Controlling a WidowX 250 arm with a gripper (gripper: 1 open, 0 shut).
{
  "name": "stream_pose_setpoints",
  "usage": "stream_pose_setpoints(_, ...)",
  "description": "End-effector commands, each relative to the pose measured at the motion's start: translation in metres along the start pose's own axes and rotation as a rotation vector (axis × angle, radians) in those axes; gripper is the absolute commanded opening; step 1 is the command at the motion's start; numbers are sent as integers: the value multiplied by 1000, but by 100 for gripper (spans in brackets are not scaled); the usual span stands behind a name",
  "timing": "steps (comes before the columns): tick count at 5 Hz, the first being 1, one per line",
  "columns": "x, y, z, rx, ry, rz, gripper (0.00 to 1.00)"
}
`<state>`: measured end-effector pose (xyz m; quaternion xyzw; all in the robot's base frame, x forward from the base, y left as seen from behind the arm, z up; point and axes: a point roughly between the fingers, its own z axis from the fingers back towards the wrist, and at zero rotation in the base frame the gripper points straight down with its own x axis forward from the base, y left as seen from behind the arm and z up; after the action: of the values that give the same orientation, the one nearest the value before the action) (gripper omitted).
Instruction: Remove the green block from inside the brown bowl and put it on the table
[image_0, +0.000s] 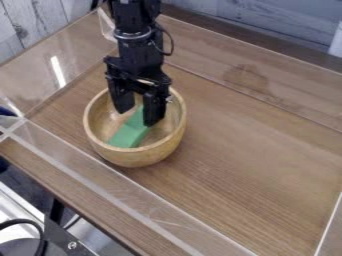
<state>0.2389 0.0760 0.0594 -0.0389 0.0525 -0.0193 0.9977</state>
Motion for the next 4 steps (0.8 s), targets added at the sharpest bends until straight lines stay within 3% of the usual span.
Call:
stream_pose_setpoints(1, 10, 6, 12, 29, -64, 4, 100)
stream_pose_setpoints(4, 9, 8, -7, 33, -38, 5, 100)
